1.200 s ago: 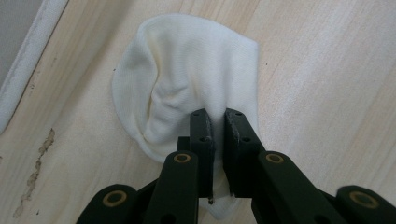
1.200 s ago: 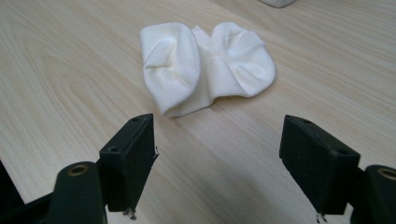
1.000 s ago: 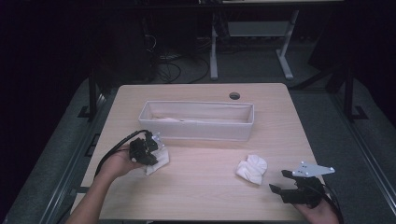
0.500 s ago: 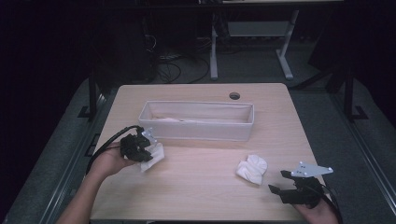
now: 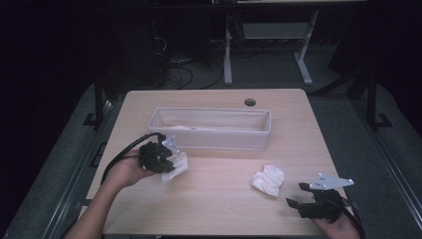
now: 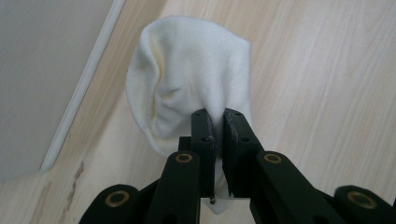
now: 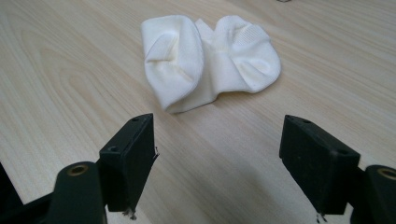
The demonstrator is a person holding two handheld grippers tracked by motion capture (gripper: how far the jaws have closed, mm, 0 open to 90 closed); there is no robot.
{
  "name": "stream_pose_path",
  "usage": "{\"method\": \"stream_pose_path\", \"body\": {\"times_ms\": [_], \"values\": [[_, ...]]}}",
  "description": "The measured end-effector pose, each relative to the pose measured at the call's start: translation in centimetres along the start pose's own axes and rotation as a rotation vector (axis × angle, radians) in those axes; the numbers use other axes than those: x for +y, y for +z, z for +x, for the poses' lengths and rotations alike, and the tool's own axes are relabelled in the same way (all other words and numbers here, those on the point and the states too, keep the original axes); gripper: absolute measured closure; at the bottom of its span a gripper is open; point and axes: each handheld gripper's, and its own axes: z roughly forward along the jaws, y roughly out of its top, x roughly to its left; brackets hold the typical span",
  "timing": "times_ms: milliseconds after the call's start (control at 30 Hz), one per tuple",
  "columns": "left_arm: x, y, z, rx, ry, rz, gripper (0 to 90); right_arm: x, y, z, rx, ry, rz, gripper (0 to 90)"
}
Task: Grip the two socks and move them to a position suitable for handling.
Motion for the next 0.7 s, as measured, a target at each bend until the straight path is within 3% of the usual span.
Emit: {"method": "stream_pose_path", "body": {"times_ms": [500, 700], "values": [[5.0, 1.9, -1.7, -0.054, 0.098, -0.005, 83.8, 0.2, 0.2, 0.2, -0.003, -0.022, 0.006, 26.1], [6.3, 3.3, -1.8, -0.092, 0.103, 0.003, 83.8, 0.3, 0.6, 0.6, 0.0, -0.046, 0.018, 26.4]]}}
